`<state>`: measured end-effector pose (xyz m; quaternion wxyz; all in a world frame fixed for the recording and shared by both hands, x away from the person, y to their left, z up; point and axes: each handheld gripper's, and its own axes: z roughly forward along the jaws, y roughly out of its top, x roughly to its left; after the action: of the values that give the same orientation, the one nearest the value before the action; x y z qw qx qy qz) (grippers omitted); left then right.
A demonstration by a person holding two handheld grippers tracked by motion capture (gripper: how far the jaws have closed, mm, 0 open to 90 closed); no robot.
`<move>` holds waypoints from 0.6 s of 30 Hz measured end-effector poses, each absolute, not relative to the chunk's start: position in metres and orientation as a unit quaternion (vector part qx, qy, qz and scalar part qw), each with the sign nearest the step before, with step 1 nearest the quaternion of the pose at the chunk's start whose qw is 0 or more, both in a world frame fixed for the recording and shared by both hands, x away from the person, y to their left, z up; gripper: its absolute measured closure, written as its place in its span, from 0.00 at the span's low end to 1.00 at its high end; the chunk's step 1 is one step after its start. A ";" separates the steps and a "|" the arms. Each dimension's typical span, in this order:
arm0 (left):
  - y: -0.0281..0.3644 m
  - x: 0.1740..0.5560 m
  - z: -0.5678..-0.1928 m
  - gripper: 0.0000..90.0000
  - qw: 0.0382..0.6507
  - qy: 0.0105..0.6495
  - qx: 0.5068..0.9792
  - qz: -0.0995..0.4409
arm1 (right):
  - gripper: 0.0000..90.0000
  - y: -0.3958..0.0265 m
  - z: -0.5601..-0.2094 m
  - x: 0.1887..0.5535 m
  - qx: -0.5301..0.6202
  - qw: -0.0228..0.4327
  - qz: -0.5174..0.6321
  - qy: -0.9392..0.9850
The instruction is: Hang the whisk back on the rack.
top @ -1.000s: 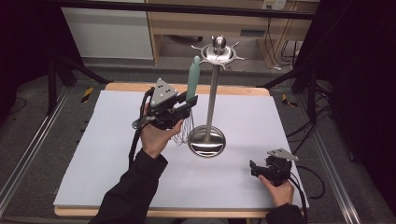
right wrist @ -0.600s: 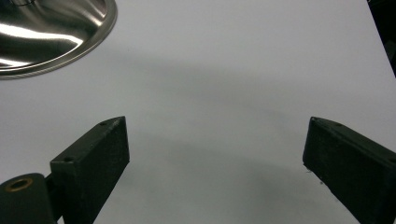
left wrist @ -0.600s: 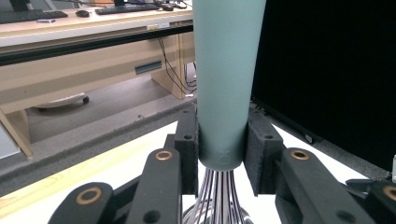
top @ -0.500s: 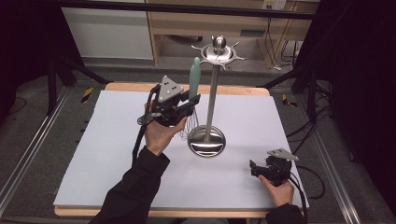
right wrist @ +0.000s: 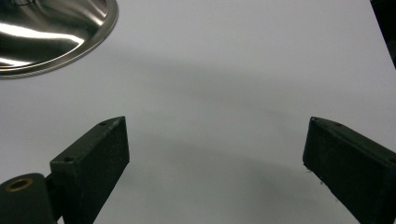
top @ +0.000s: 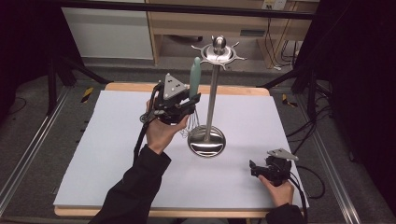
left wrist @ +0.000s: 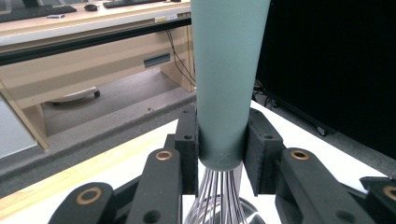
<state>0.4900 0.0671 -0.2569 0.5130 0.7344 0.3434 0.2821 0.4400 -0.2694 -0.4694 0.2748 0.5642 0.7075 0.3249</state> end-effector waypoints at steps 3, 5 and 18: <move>0.067 0.491 -0.256 0.77 0.512 0.341 0.735 0.286 | 0.08 -0.270 -0.469 0.440 0.565 0.275 0.325 0.707; 0.067 0.491 -0.255 0.77 0.507 0.341 0.735 0.294 | 0.08 -0.269 -0.469 0.440 0.564 0.274 0.325 0.707; 0.066 0.491 -0.251 0.77 0.490 0.348 0.746 0.288 | 0.08 -0.270 -0.469 0.440 0.565 0.273 0.326 0.707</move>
<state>0.4912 0.0658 -0.2512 0.4896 0.7459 0.3478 0.2881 0.4399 -0.2699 -0.4693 0.2733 0.5650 0.7068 0.3263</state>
